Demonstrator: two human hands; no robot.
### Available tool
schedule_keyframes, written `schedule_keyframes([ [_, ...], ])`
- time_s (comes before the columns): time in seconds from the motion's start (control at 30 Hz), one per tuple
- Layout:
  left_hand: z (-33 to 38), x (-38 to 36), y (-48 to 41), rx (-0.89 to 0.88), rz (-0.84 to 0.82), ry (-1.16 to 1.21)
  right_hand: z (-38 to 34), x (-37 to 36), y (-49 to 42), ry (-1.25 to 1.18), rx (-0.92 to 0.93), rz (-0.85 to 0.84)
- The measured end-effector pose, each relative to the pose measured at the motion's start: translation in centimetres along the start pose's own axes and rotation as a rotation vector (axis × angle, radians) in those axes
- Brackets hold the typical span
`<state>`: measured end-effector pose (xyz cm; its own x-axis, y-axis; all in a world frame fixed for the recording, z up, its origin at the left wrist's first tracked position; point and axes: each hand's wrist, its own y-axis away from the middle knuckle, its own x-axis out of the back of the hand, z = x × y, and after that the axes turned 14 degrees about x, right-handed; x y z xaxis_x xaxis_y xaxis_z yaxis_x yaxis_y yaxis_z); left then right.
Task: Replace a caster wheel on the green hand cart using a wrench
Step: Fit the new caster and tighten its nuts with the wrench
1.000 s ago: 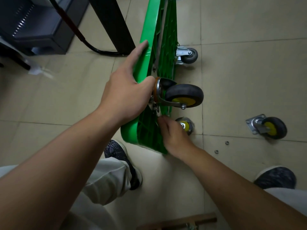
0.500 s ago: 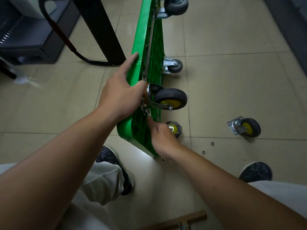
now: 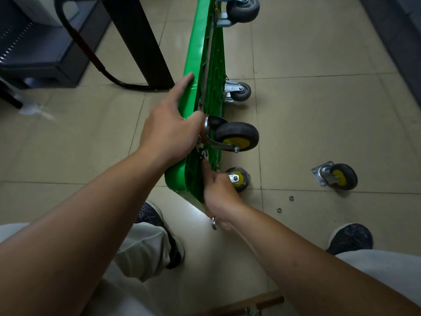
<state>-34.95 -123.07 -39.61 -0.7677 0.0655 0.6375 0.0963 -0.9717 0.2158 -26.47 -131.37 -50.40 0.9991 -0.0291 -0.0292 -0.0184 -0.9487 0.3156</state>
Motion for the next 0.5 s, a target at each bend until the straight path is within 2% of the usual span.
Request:
schedule_keyframes([
  [0.27, 0.0, 0.3, -0.1, -0.005, -0.006, -0.011, -0.5, -0.1, 0.4, -0.042, -0.032, -0.005],
  [0.33, 0.0, 0.3, 0.0, -0.006, -0.014, -0.011, -0.4, 0.2, 0.5, 0.094, 0.043, -0.005],
  [0.43, 0.0, 0.4, 0.2, -0.011, -0.025, -0.013, 0.3, 1.1, 0.8, 0.432, 0.230, 0.075],
  [0.5, 0.0, 0.4, 0.2, -0.013, -0.040, -0.012, 0.5, 1.3, 1.1, 0.552, 0.296, 0.113],
])
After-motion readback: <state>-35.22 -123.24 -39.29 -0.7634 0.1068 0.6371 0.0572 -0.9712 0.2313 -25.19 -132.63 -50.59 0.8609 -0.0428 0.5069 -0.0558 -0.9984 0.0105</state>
